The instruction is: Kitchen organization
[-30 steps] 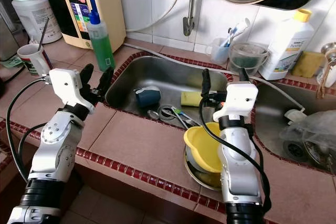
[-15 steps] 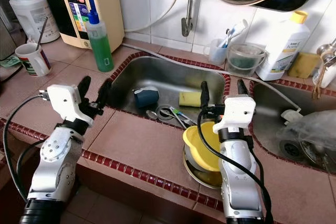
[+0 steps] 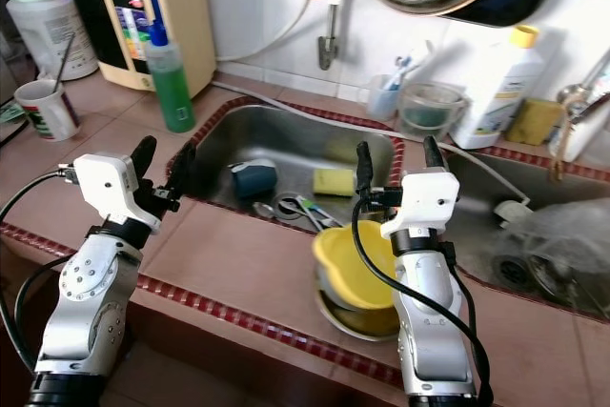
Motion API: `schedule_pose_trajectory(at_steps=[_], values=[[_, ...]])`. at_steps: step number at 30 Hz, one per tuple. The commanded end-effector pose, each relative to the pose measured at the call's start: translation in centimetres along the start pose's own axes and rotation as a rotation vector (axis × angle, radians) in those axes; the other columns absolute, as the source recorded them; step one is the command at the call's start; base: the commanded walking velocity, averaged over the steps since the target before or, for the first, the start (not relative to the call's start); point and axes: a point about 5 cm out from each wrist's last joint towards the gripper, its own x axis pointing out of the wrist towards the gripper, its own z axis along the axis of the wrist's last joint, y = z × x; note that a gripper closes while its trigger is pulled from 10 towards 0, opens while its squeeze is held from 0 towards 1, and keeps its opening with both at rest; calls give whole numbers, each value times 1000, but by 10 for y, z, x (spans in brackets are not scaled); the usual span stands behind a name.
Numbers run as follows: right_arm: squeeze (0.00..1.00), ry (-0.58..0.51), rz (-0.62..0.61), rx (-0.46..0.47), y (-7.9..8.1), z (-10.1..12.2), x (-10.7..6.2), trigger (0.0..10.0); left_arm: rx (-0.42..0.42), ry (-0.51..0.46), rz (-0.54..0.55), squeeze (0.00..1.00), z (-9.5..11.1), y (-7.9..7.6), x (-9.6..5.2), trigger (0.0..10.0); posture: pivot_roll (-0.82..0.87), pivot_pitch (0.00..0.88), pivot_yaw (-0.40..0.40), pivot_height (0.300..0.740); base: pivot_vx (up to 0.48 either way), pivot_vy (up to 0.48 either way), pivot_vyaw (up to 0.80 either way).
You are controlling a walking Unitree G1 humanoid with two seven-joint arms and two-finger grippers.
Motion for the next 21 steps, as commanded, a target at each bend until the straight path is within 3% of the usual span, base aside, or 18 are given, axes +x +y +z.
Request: schedule_pose_trajectory(at_steps=[1, 15, 17, 21], values=[[0, -14, -8, 8, 0, 4, 1, 10000, 10, -7, -7, 0, 5, 2, 0, 10000, 26, 0, -8, 740, 0, -480, 0], [0, -24, 12, 5, 4, 7, 5, 10000, 5, -8, -68, 0, 8, -5, 8, 10000, 18, 0, -2, 740, 0, -480, 0], [0, -23, 20, 12, 5, 7, 6, 10000, -28, -4, -95, 0, 7, -7, 11, 10000, 22, 0, -5, 740, 0, 0, 0], [0, 4, 72, 32, 11, 1, 7, 10000, -16, 28, -165, 0, 3, -11, 26, 10000, 40, 0, -18, 740, 0, 0, 0]])
